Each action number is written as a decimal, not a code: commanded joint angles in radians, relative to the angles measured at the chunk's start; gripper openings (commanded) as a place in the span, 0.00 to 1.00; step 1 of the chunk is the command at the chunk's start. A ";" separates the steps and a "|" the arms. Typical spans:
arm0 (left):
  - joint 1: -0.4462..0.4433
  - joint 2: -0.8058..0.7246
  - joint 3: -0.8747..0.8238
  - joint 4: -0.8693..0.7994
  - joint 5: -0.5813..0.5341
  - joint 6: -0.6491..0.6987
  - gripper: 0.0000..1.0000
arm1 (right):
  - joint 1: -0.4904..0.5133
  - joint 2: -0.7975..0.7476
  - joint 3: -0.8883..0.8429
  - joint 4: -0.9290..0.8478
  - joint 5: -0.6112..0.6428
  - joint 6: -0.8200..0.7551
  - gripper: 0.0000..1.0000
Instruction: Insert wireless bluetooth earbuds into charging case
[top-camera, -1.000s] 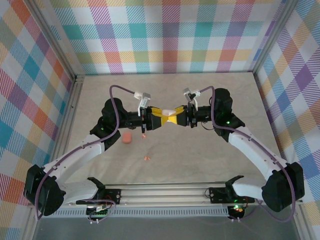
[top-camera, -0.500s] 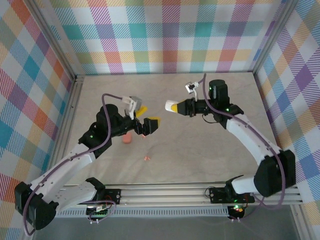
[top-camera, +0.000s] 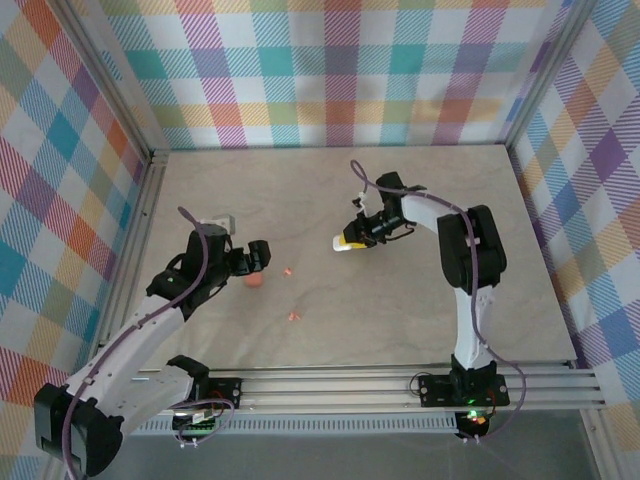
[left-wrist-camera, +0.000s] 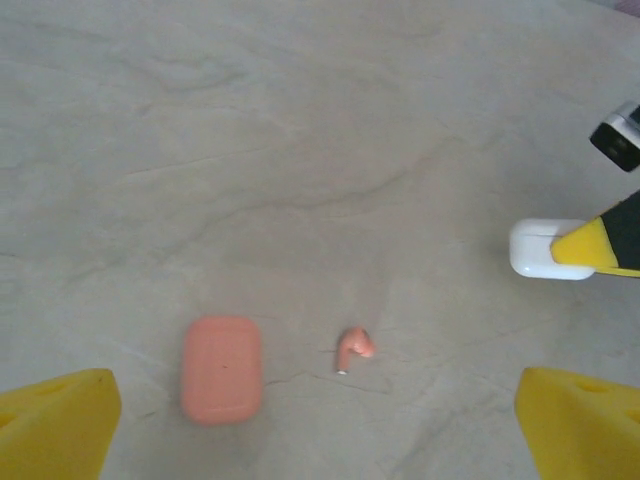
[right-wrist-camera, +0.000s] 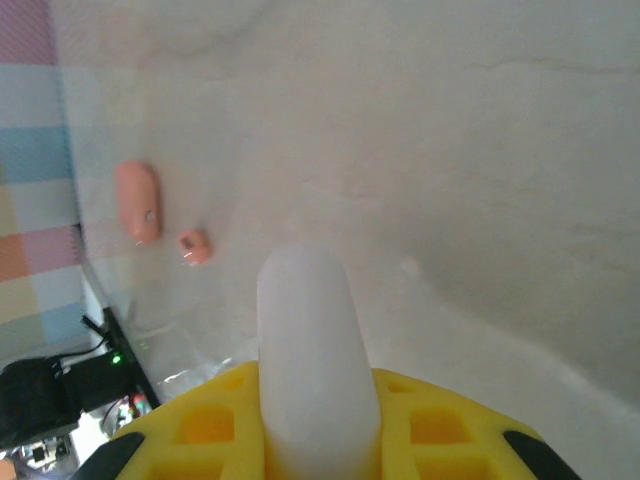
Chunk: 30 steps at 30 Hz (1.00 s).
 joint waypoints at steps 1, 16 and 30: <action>0.025 0.026 -0.016 -0.031 0.006 0.002 1.00 | 0.002 0.025 0.134 -0.198 0.104 -0.050 0.16; 0.101 0.112 -0.020 -0.102 0.029 0.028 1.00 | 0.002 0.114 0.309 -0.363 0.267 -0.055 0.38; 0.125 0.290 0.012 -0.097 0.087 -0.003 1.00 | 0.003 -0.011 0.284 -0.401 0.427 -0.106 0.47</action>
